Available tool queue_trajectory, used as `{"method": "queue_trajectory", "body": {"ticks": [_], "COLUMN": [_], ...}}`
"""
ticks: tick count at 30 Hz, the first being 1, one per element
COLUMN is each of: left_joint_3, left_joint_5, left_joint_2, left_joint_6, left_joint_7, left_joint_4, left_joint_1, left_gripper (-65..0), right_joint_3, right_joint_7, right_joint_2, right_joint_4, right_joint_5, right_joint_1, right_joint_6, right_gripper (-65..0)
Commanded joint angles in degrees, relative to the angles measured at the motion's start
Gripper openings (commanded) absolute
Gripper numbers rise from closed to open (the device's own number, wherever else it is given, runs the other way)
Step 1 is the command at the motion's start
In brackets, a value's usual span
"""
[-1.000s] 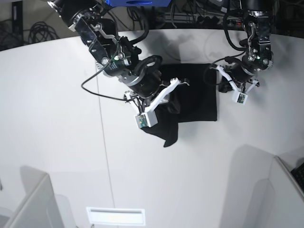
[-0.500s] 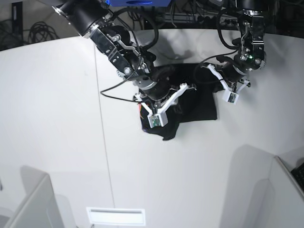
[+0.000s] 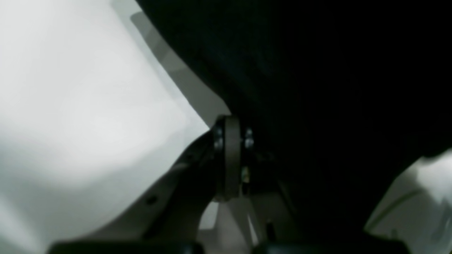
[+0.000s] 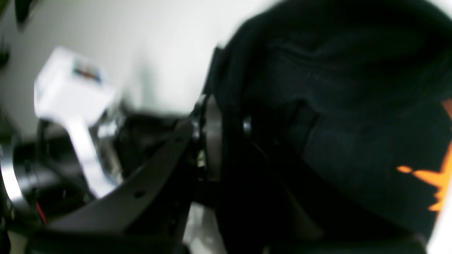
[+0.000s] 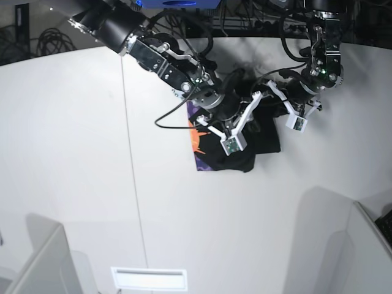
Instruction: Fold the T-shirt properly
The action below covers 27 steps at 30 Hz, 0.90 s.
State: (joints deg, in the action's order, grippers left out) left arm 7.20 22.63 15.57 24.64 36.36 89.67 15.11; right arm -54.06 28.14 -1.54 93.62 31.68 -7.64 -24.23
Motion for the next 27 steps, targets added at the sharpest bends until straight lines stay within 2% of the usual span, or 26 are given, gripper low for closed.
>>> {"method": "queue_trajectory", "body": {"ticks": [1,16,21,27], "left_joint_3": [-0.1,13.6,20.5,27.9], "left_joint_5": [-2.0,-1.8,-1.8,-1.8], "left_joint_2": [0.4,0.4,-0.1,-0.1], "left_joint_6": [0.0,0.5,5.9,7.5], "left_joint_7": [4.2,4.2,4.2,4.2], "left_joint_4": [0.2,8.7,14.4,14.7], "left_joint_1": [0.9,7.7,14.1,17.8], "left_gripper": [-65.0,-65.0,-65.0,-65.0], "right_joint_3": [-0.3,-0.9,-0.7,-1.0], "right_joint_7": [-1.5,-1.4,2.3,2.3], "right_joint_2": [1.3,3.7,4.9,5.0], "right_joint_4": [0.4,-6.6,-7.9,-7.5], "right_joint_5": [-0.2,0.1,0.0,-0.2], "right_joint_1": [-1.1,-2.2,-2.3,-2.3], "right_joint_6": [0.5,0.5,0.5,0.2], "right_gripper": [-65.0,-65.0,-65.0,-40.5]}}
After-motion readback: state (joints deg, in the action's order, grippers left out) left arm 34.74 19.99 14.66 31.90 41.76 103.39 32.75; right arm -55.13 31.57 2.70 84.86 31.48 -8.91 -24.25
